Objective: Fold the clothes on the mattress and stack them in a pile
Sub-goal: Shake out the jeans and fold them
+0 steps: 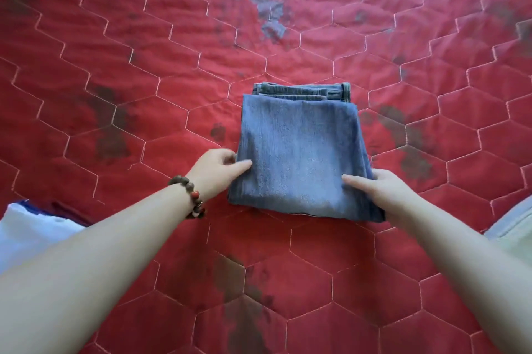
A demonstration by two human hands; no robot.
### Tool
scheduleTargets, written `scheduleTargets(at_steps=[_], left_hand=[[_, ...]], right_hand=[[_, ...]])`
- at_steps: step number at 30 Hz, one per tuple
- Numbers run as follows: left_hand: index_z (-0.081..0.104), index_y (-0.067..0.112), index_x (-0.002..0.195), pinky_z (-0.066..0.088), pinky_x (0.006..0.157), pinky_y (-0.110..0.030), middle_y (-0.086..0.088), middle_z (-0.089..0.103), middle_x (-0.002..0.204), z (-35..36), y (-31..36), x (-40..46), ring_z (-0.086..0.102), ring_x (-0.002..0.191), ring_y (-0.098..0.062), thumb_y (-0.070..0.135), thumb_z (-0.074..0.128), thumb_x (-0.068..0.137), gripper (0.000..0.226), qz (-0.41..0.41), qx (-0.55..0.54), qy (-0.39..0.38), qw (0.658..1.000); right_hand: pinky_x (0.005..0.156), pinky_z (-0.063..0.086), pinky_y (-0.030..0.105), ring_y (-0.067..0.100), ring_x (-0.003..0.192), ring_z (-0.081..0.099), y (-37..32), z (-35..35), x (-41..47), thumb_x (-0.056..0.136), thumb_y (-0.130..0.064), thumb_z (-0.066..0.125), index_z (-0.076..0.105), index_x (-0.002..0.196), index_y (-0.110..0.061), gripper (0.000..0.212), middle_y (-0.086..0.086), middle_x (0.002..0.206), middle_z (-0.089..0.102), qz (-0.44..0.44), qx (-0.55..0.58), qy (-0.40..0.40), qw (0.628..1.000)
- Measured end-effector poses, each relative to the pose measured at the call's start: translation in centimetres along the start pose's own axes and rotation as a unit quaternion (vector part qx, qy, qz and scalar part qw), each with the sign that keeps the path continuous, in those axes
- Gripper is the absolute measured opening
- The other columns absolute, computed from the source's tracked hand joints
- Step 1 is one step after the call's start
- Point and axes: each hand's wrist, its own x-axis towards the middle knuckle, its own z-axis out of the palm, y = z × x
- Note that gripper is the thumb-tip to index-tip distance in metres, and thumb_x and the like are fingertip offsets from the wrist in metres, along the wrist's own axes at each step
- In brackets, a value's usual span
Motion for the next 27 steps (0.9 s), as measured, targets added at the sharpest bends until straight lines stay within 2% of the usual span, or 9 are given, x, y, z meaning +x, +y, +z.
scheduleTargets(at_steps=[3, 6, 11, 14, 16, 20, 22, 25, 27], left_hand=[[0.068, 0.013, 0.098, 0.049, 0.066, -0.015, 0.006, 0.072, 0.087, 0.2, 1.9, 1.0, 0.067, 0.075, -0.001, 0.029, 0.064, 0.091, 0.018, 0.022, -0.118, 0.041, 0.992], [0.063, 0.011, 0.103, 0.054, 0.071, -0.023, -0.004, 0.070, 0.096, 1.2, 2.9, 1.7, 0.067, 0.081, -0.011, 0.021, 0.062, 0.093, 0.015, 0.002, -0.177, 0.056, 0.983], [0.059, 0.022, 0.096, 0.055, 0.074, -0.024, 0.004, 0.072, 0.089, 0.9, 3.6, 2.0, 0.068, 0.085, -0.010, 0.010, 0.061, 0.091, 0.013, 0.108, -0.293, 0.068, 0.948], [0.058, 0.019, 0.094, 0.049, 0.071, -0.024, 0.007, 0.068, 0.082, 1.7, 4.2, 4.0, 0.065, 0.077, -0.007, 0.014, 0.064, 0.089, 0.009, 0.094, -0.141, 0.183, 0.968], [0.055, 0.010, 0.098, 0.044, 0.073, -0.032, -0.005, 0.066, 0.087, 2.9, 4.4, 5.2, 0.062, 0.086, -0.025, 0.019, 0.060, 0.093, 0.012, 0.041, -0.022, 0.225, 0.973], [0.044, 0.008, 0.102, 0.032, 0.061, -0.037, -0.017, 0.059, 0.077, 3.7, 4.5, 6.7, 0.059, 0.080, -0.042, 0.029, 0.046, 0.099, 0.021, 0.051, 0.103, 0.290, 0.950], [0.043, 0.010, 0.104, 0.032, 0.059, -0.036, -0.011, 0.054, 0.071, 3.6, 4.7, 6.6, 0.060, 0.078, -0.041, 0.034, 0.042, 0.100, 0.024, 0.037, 0.164, 0.300, 0.939], [0.046, 0.016, 0.121, 0.040, 0.075, -0.042, -0.013, 0.060, 0.107, 3.6, 5.2, 6.1, 0.059, 0.102, -0.036, 0.035, 0.052, 0.094, 0.034, -0.001, 0.261, 0.326, 0.909], [0.049, 0.017, 0.129, 0.037, 0.095, -0.044, -0.012, 0.052, 0.128, 4.1, 5.8, 5.8, 0.049, 0.120, -0.032, 0.026, 0.061, 0.084, 0.048, 0.115, 0.317, 0.361, 0.870]], right_hand=[[0.071, 0.056, 0.036, 0.022, 0.081, 0.072, -1.5, -0.3, 0.9, 0.083, -0.031, 0.073, 0.072, 0.085, -0.016, 0.015, 0.005, 0.088, 0.075, -0.055, 0.066, 0.008, 0.996], [0.061, 0.054, 0.024, 0.015, 0.078, 0.071, -2.5, 0.8, 1.2, 0.082, -0.020, 0.074, 0.068, 0.092, -0.017, 0.012, -0.001, 0.086, 0.075, -0.090, 0.090, 0.007, 0.992], [0.071, 0.054, 0.022, 0.009, 0.090, 0.069, -2.3, 0.2, 0.5, 0.083, -0.017, 0.070, 0.068, 0.104, -0.027, 0.024, -0.005, 0.102, 0.074, -0.204, 0.112, 0.064, 0.970], [0.076, 0.053, 0.027, 0.011, 0.090, 0.067, -3.0, 0.5, 1.9, 0.087, -0.019, 0.066, 0.067, 0.103, -0.024, 0.016, -0.002, 0.103, 0.073, -0.205, 0.070, 0.129, 0.968], [0.072, 0.044, 0.030, 0.018, 0.084, 0.062, -3.5, 1.6, 3.3, 0.092, -0.016, 0.062, 0.066, 0.096, -0.013, 0.007, 0.007, 0.097, 0.072, -0.168, -0.015, 0.186, 0.968], [0.060, 0.024, 0.033, 0.028, 0.074, 0.050, -4.6, 2.5, 5.0, 0.097, -0.019, 0.052, 0.053, 0.085, -0.003, 0.020, 0.006, 0.074, 0.058, -0.169, -0.071, 0.276, 0.944], [0.060, 0.030, 0.037, 0.034, 0.073, 0.051, -4.9, 2.9, 5.2, 0.098, -0.026, 0.048, 0.047, 0.084, -0.005, 0.026, 0.011, 0.073, 0.058, -0.153, -0.106, 0.301, 0.935], [0.066, 0.040, 0.042, 0.042, 0.085, 0.058, -5.0, 4.0, 5.1, 0.100, -0.036, 0.043, 0.047, 0.095, -0.009, 0.027, 0.023, 0.089, 0.063, -0.096, -0.238, 0.314, 0.914], [0.071, 0.040, 0.043, 0.042, 0.095, 0.059, -5.5, 4.2, 4.5, 0.098, -0.034, 0.047, 0.048, 0.109, -0.009, 0.027, 0.023, 0.103, 0.062, -0.089, -0.291, 0.352, 0.885]])
